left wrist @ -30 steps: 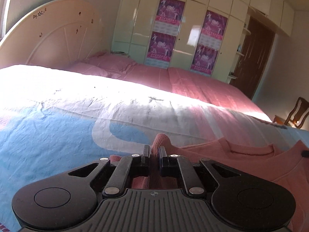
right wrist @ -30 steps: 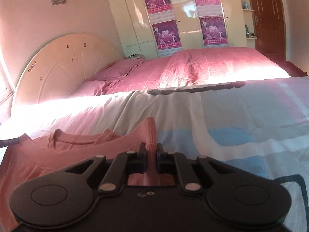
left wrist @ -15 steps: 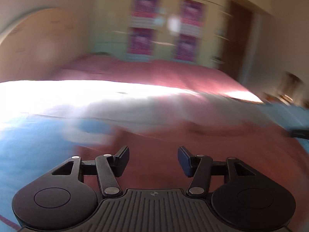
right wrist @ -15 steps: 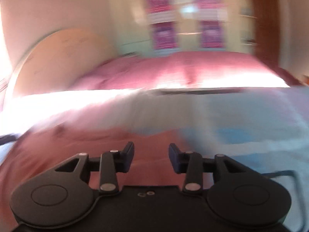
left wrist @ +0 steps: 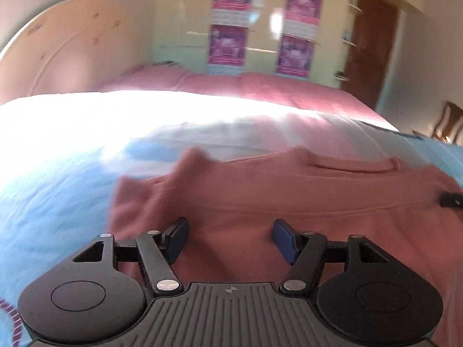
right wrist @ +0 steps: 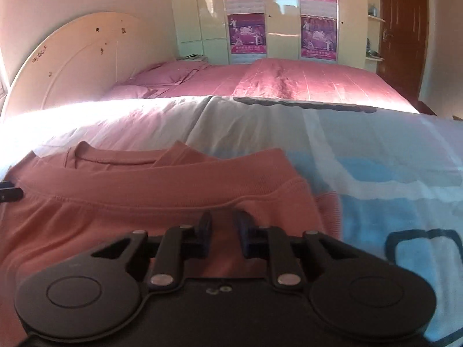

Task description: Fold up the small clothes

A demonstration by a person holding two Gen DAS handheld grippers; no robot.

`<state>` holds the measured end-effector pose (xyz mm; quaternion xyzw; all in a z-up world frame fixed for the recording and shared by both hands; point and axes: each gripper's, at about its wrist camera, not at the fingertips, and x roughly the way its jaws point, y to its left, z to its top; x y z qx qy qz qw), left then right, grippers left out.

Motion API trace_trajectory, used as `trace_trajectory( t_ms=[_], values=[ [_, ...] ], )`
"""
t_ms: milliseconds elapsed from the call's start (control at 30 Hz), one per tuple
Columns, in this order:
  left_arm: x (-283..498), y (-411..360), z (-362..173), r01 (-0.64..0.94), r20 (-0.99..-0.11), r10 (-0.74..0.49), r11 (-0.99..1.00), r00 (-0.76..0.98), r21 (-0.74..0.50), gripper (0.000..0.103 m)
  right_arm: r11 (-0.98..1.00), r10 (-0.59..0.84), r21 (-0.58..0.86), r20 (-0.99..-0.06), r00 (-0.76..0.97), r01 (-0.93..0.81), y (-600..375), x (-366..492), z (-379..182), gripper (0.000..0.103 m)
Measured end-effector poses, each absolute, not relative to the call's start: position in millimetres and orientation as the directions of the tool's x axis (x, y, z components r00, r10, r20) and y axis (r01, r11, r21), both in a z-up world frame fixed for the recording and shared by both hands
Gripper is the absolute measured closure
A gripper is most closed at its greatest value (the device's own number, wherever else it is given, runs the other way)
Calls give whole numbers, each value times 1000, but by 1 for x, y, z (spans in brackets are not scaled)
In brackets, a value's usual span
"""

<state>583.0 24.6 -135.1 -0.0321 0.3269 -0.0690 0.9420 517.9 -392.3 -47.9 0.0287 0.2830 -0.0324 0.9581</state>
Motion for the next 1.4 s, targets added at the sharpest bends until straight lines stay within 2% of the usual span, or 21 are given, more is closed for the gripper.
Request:
trace_trajectory(
  t_ms=[33,67,100,133,167,233,267,300,367,533,667,867,933,1100,1167,1267,1400],
  values=[
    [581,25,-131,97,-612,-148,988,777,-117,38,997,-54,23,-543,838,79,-386,517,-45,71],
    [573,21,-124,109,-598,-166,986,784,-129,38,997,-53,13,-525,849,70,-375,512,-40,57],
    [564,13,-119,144,-575,-200,979,793,-143,38,999,-41,0,-500,865,47,-362,505,-35,48],
    [552,1,-114,186,-556,-235,972,797,-145,37,1000,-12,-14,-476,879,6,-346,495,-32,45],
    [540,-14,-112,233,-549,-270,963,791,-138,35,999,31,-20,-468,883,-46,-330,488,-30,46],
    [526,-43,-118,312,-557,-325,942,764,-121,28,989,111,-36,-488,866,-147,-303,477,-36,54],
    [523,-57,-126,336,-580,-333,936,744,-105,27,981,134,-50,-516,846,-186,-290,476,-43,61],
    [523,-67,-134,334,-605,-312,939,733,-80,23,977,129,-70,-550,825,-200,-279,479,-53,60],
    [518,-74,-140,312,-594,-272,949,757,-37,20,978,87,-112,-543,835,-175,-271,480,-64,60],
    [491,-68,-119,312,-552,-324,943,768,-118,20,978,128,-72,-526,841,-194,-268,464,-44,67],
    [493,-74,-136,295,-606,-281,952,744,-80,20,970,77,-154,-548,833,-191,-258,452,-61,67],
    [463,-42,-128,271,-604,-221,962,765,-9,20,978,51,-142,-535,843,-150,-280,433,-52,65],
    [458,-23,-130,217,-622,-149,976,769,35,20,983,-23,-162,-570,821,-85,-305,419,-61,65],
    [436,23,-134,101,-631,-69,995,773,15,20,994,-99,-86,-569,817,60,-353,383,-60,63],
    [430,14,-129,107,-617,-104,994,780,-32,20,995,-93,-69,-556,826,66,-341,377,-53,64],
    [425,-21,-126,183,-596,-182,981,782,-59,20,999,16,-18,-524,851,-29,-296,376,-46,65],
    [431,-50,-134,221,-619,-212,973,756,-63,20,996,63,-24,-560,826,-91,-251,385,-60,65]
  ],
)
